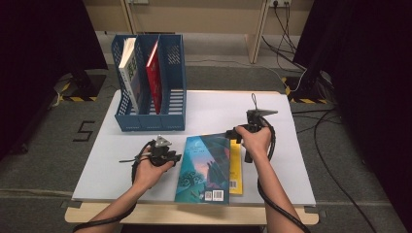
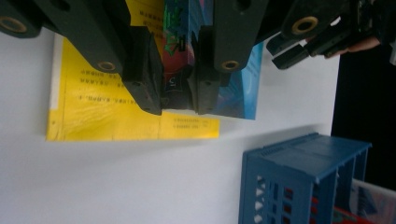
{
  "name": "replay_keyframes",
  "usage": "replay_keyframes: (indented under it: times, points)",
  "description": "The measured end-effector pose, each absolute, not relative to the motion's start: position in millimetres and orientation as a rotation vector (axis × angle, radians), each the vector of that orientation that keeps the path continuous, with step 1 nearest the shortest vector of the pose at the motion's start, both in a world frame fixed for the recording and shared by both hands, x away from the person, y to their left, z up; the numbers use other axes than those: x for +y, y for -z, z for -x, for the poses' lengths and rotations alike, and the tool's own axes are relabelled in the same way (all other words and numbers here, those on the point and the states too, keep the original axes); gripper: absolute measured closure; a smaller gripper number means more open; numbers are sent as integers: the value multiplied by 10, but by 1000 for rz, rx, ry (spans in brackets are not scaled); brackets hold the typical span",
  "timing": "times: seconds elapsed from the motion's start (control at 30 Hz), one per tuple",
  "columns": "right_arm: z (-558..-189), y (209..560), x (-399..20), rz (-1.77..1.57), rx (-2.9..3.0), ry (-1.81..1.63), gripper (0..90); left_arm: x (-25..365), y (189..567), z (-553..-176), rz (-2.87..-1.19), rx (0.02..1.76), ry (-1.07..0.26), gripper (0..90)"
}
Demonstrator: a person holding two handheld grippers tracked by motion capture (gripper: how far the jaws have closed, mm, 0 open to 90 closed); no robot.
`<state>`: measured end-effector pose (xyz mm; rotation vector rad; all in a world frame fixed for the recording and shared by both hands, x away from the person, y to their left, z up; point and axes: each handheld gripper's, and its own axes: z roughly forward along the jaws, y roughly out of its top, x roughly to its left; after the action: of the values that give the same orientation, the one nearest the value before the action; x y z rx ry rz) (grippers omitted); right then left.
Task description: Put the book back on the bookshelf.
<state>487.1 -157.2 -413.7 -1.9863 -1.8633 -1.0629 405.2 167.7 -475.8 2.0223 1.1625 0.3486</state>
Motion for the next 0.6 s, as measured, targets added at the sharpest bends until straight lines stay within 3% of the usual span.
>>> replay_keyframes:
  times: [0.27, 0.6]
  points:
    - [-4908, 3881, -1575, 2063, -1909, 1117, 740, 1529, 4758, -4085, -2033, 1118, -323, 657]
    - [-4901, 3904, -1567, 2061, -1945, 1104, 719, 1440, 4864, -4110, -2100, 1099, -319, 698]
